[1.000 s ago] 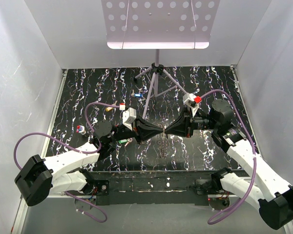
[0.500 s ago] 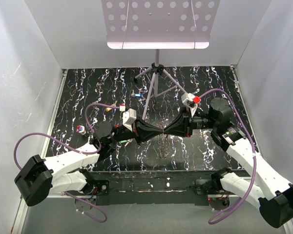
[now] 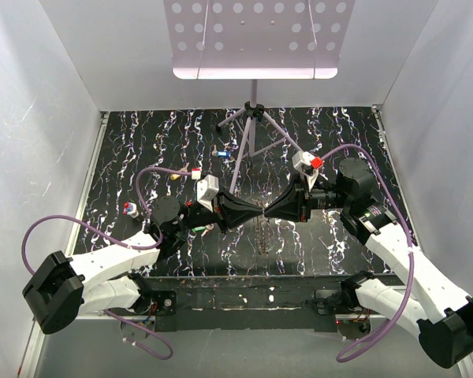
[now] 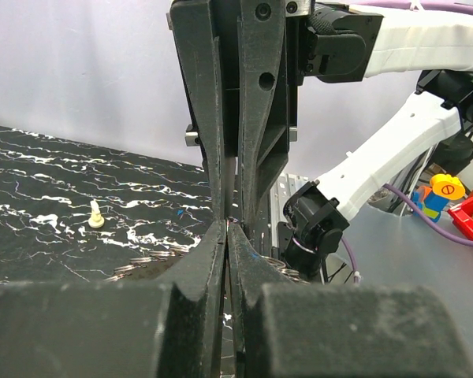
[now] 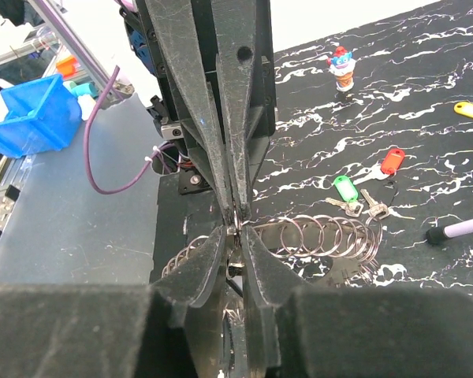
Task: Put the keys on the keyring
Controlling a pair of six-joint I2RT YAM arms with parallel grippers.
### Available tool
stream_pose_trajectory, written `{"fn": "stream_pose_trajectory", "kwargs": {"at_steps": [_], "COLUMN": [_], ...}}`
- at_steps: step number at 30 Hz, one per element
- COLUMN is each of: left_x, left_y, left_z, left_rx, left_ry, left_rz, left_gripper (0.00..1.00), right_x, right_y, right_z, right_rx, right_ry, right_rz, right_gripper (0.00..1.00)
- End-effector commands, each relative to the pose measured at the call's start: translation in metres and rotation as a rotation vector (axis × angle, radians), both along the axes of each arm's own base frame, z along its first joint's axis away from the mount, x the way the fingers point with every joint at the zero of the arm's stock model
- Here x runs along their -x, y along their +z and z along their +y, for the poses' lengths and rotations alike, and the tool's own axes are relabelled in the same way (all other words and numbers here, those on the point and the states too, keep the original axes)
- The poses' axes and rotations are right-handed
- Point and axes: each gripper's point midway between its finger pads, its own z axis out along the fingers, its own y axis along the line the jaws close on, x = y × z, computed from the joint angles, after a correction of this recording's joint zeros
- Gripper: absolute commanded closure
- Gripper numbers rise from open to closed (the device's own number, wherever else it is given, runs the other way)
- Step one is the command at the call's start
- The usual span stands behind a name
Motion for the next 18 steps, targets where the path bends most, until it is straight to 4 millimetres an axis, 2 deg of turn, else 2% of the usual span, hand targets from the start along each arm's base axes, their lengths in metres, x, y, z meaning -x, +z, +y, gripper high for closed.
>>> {"fn": "stream_pose_trajectory", "kwargs": {"at_steps": [1,5,6,13,18], "left_x": [0.002,0.001,0.001,0.002,0.001], "left_y": [0.016,0.017,0.016,0.011,0.008], "left_z": [0.006,0.006,0.006,0.004,0.006], "left_rx": [0.054,0.058,0.056,0.044,-0.03], "left_ry": [0.022,0.021,0.021,0.007,0.021], "left_rz": [-0.031,-0.027,-0.025,0.02,0.061], "left_gripper": [1.0,1.0,1.0,1.0,0.67], "right_x": [0.008,0.01,0.011,0.017,0.019], "right_y": [0.022,0.024,0.025,0.025,0.017], "right_z": [0.001,0.002,0.002,0.0,-0.007], "right_rx": [-0.035,-0.04,-0.042,-0.025,0.037], "right_ry": [0.042,0.06,0.068,0.107,0.111], "right_rz": [-0.066,-0.072,-0.076,-0.121,-0.186], "right_gripper": [0.82,0.92,0.98,0.99,0.99]}}
